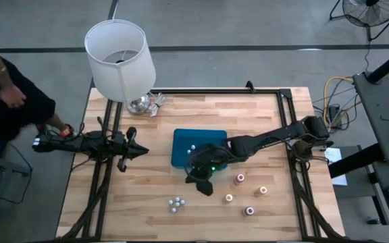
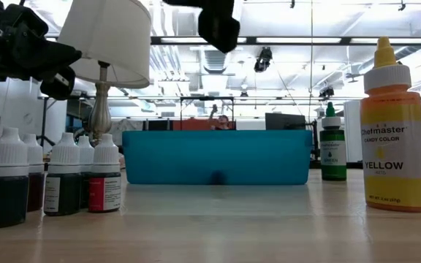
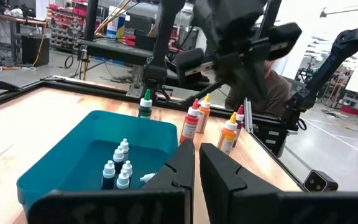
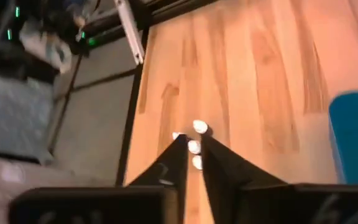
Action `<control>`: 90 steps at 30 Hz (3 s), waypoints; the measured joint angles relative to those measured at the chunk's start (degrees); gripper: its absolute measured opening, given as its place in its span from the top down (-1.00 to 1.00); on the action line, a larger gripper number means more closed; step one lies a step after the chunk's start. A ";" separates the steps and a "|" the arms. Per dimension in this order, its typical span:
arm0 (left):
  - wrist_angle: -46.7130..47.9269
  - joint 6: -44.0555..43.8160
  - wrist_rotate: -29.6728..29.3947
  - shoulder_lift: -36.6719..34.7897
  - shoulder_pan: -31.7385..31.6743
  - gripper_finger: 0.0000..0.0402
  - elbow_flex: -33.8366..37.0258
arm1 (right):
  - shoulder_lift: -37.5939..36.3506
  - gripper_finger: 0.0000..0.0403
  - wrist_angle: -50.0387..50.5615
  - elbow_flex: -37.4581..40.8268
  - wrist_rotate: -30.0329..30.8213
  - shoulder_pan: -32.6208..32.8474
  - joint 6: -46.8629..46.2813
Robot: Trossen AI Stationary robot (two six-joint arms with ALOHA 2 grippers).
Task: Pick & Place food coloring
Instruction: Put the small red food coloring bottle into the blue bin
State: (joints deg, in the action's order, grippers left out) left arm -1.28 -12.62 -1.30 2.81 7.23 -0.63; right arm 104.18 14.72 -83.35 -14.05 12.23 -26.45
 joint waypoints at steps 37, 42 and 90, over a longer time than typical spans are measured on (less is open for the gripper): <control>-0.01 0.01 -0.03 0.02 0.01 1.00 -0.01 | 23.95 0.00 18.89 -22.35 -2.48 5.66 30.05; 0.00 0.00 -0.02 0.02 0.00 1.00 -0.02 | 28.04 -0.02 22.40 -28.28 -2.04 5.56 30.03; 0.00 0.02 -0.02 0.02 0.02 1.00 -0.01 | 31.72 -0.02 23.71 -29.99 4.62 6.77 27.34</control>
State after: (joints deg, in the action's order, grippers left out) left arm -1.28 -12.60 -1.32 2.83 7.25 -0.64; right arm 135.90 38.43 -113.34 -9.44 19.00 0.88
